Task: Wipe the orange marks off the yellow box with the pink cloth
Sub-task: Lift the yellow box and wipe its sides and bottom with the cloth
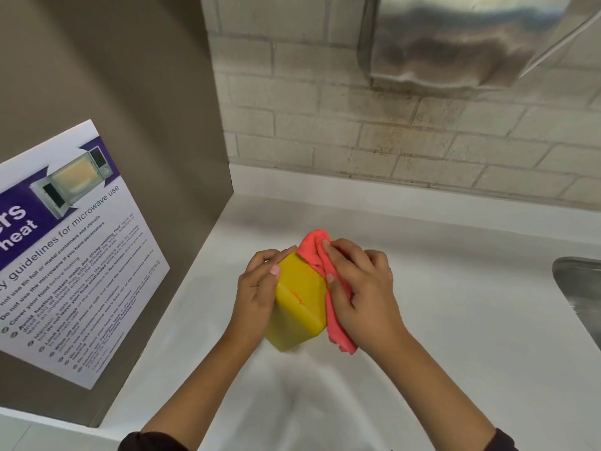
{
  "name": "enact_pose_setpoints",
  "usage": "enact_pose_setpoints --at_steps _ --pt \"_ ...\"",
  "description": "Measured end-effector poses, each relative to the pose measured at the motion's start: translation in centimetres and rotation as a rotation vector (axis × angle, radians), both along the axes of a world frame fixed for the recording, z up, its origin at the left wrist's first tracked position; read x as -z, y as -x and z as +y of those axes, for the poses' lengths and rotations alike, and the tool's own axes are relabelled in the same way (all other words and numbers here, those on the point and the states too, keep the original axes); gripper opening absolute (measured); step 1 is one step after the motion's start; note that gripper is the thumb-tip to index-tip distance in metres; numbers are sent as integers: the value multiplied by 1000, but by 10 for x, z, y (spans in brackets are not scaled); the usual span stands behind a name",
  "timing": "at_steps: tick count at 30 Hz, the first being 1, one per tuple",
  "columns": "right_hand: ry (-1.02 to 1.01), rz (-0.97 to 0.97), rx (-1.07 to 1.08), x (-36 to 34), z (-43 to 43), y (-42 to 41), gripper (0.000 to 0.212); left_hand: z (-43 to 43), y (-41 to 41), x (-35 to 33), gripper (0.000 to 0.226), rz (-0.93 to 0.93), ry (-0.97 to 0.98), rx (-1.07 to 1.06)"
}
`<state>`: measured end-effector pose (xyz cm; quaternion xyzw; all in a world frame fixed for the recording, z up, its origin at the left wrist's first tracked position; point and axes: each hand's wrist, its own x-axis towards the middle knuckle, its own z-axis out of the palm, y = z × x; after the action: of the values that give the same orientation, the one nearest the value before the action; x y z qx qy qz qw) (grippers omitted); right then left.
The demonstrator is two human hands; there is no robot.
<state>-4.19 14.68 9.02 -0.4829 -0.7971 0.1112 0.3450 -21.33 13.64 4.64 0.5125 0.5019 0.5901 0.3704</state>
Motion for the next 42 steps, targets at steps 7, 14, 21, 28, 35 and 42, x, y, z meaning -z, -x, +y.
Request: enact_pose_setpoints --at_steps 7,14,21,28,35,42 --pt "41 83 95 2 5 7 41 -1 0 -3 34 18 -3 20" --pt "-40 -27 -162 -5 -2 -2 45 0 1 -7 33 -10 -24 43" --pt "40 77 50 -8 1 -2 42 -5 -4 -5 34 -8 -41 76" --pt "-43 23 -119 -8 -16 5 44 -4 -4 -7 33 -26 -31 55" --pt "29 80 62 -5 3 -13 41 -6 -1 -4 33 12 -11 41" --pt "-33 100 -97 -6 -13 11 44 -6 -5 -9 33 -35 -57 64"
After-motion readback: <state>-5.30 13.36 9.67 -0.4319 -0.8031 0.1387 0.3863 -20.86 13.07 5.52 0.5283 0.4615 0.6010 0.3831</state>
